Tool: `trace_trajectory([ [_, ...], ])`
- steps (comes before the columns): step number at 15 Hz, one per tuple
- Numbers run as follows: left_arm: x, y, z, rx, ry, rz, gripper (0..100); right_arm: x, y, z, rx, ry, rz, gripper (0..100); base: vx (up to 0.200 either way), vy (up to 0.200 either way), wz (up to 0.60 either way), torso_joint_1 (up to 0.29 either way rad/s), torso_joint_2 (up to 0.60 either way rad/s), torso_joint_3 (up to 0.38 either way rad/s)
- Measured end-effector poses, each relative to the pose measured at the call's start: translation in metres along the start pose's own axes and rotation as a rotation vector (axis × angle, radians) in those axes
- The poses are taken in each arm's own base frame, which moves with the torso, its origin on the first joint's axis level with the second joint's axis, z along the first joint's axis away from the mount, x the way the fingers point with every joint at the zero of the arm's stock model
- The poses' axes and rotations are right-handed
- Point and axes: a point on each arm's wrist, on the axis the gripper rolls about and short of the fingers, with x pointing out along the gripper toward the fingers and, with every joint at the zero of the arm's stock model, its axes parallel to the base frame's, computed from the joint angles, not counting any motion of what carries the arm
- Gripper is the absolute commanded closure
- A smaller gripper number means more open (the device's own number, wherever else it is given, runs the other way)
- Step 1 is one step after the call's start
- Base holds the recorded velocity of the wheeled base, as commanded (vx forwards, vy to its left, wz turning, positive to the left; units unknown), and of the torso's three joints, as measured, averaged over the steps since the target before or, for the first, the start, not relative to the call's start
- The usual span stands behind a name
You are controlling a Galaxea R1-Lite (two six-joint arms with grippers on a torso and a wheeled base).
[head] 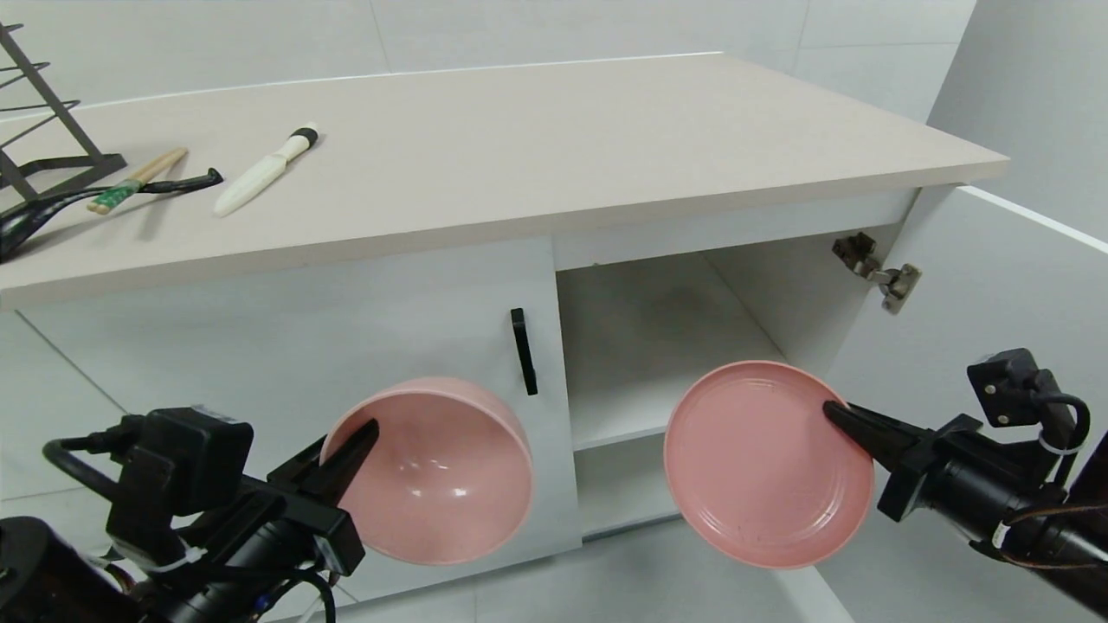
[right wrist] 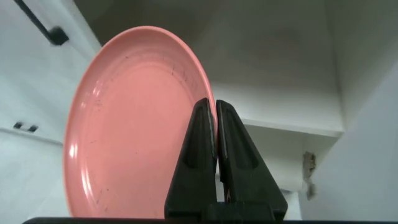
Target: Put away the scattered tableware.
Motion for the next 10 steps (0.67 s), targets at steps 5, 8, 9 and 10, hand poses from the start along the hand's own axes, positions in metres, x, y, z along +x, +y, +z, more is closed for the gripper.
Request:
trace_trajectory([
  [5,-0.008,-0.007,0.003,-0.004,0.003,-0.055,100,0.014,-0.003,-0.007,0.042,0.022,-0.006,100,0.040,0.000,0.00,0.000,0.00,0.000],
  [8,-0.015,-0.011,0.002,0.006,0.034,-0.098,100,0.030,-0.006,-0.006,0.095,0.005,-0.008,100,0.000,0.000,0.00,0.000,0.00,0.000],
  [9,-0.016,-0.012,0.003,0.003,0.027,-0.105,100,0.033,-0.007,-0.008,0.096,0.008,-0.007,100,0.000,0.000,0.00,0.000,0.00,0.000],
  [10,-0.017,-0.012,0.004,0.001,0.023,-0.106,100,0.036,-0.007,-0.010,0.099,0.017,-0.008,100,0.000,0.000,0.00,0.000,0.00,0.000],
])
